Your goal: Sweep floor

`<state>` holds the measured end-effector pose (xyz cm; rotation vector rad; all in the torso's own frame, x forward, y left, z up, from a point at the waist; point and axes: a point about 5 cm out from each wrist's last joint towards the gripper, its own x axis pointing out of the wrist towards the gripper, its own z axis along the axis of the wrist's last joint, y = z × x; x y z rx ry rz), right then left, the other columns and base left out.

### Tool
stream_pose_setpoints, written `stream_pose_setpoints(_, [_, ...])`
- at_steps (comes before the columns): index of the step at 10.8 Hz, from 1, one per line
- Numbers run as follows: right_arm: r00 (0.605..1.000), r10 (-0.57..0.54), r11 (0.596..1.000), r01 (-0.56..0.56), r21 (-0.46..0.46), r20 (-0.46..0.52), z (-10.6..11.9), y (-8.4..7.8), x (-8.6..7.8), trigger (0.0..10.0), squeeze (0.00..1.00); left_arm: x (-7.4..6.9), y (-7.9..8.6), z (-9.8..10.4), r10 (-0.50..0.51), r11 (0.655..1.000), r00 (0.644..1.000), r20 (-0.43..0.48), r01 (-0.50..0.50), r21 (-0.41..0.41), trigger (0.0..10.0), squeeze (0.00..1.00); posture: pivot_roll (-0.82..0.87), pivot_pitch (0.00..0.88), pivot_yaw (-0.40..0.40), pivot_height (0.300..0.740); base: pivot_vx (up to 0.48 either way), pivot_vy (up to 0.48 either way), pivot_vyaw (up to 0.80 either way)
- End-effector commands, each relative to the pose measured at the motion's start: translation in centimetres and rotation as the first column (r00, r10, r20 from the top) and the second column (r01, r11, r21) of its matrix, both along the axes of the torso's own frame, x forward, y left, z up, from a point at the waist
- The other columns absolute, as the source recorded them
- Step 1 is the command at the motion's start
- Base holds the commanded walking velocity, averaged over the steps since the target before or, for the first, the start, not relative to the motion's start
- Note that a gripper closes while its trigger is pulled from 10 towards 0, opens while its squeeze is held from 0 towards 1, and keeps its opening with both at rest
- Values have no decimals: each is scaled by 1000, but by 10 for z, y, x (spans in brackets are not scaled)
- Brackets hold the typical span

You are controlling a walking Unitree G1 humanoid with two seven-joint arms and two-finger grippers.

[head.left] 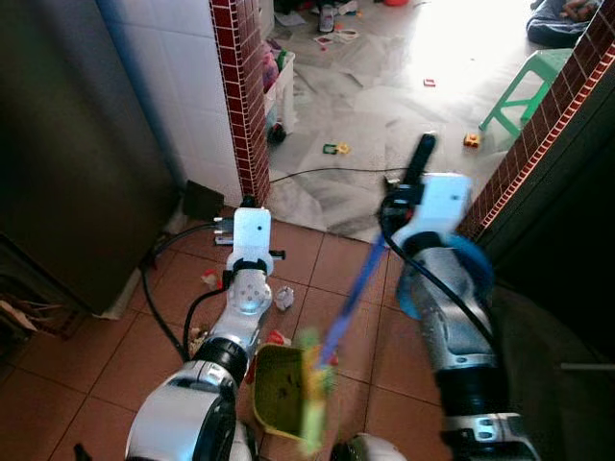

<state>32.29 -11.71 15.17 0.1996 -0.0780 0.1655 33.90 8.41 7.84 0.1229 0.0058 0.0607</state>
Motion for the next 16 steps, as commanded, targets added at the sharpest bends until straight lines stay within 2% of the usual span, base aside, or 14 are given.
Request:
stream_pose_setpoints(1, [999, 40, 997, -42, 65, 31, 14, 4, 1, 10000, 0, 1, -2, 0, -12, 1000, 1000, -9, 12, -3, 10000, 0, -121, 61, 7, 740, 0, 0, 0])
stream_pose_setpoints(3, [978, 202, 958, -209, 194, 54, 36, 12, -1, 10000, 0, 1, -4, 0, -19, 1000, 1000, -13, 19, -14, 10000, 0, -129, 63, 10, 740, 0, 0, 0])
stream_pose_setpoints(4, [959, 267, 944, -281, 173, 99, 49, 12, -2, 10000, 0, 2, -4, 0, -31, 999, 999, -14, 30, -26, 10000, 0, -130, 63, 12, 740, 0, 0, 0])
stream_pose_setpoints(5, [932, 324, 937, -340, 82, 161, 65, 10, -2, 10000, 0, 1, -5, 0, -37, 998, 999, -12, 37, -41, 10000, 0, -130, 62, 15, 740, 0, 0, 0])
stream_pose_setpoints(6, [894, 375, 927, -368, -77, 246, 86, 8, -4, 10000, 0, 1, -4, 0, -36, 999, 999, -11, 35, -40, 10000, 0, -130, 61, 15, 740, 0, 0, 0])
stream_pose_setpoints(7, [864, 393, 916, -340, -212, 315, 101, 5, -5, 10000, 0, 2, -3, 0, -22, 999, 1000, -8, 22, -28, 10000, 0, -130, 61, 15, 740, 0, 0, 0])
stream_pose_setpoints(8, [853, 390, 915, -315, -254, 348, 108, 0, -5, 10000, 0, 2, -1, 2, -10, 1000, 1000, 4, 10, -15, 10000, 0, -137, 55, 16, 740, 0, 0, 0])
stream_pose_setpoints(9, [871, 344, 926, -254, -279, 350, 104, -10, -1, 10000, 0, 2, -8, -3, -94, 989, 994, -51, 87, -121, 10000, 0, -129, 52, 11, 740, 0, 0, 0])
stream_pose_setpoints(10, [884, 317, 926, -209, -315, 345, 96, -15, 1, 10000, 0, 0, -15, -7, -151, 976, 985, -84, 136, -168, 10000, 0, -127, 51, 10, 740, 0, 0, 0])
stream_pose_setpoints(14, [901, 315, 892, -175, -417, 297, 56, -16, -2, 10000, 0, 1, -12, -6, -172, 968, 982, -82, 153, -199, 10000, 0, -111, 60, 8, 740, 0, 0, 0])
stream_pose_setpoints(15, [898, 324, 882, -174, -437, 297, 50, -14, -3, 10000, 0, 2, -9, -3, -167, 971, 984, -64, 152, -186, 10000, 0, -108, 64, 8, 740, 0, 0, 0])
stream_pose_setpoints(16, [895, 333, 878, -178, -444, 298, 44, -11, -6, 10000, 0, 4, -6, 4, -150, 980, 989, -17, 147, -133, 10000, 0, -101, 68, 10, 740, 0, 0, 0])
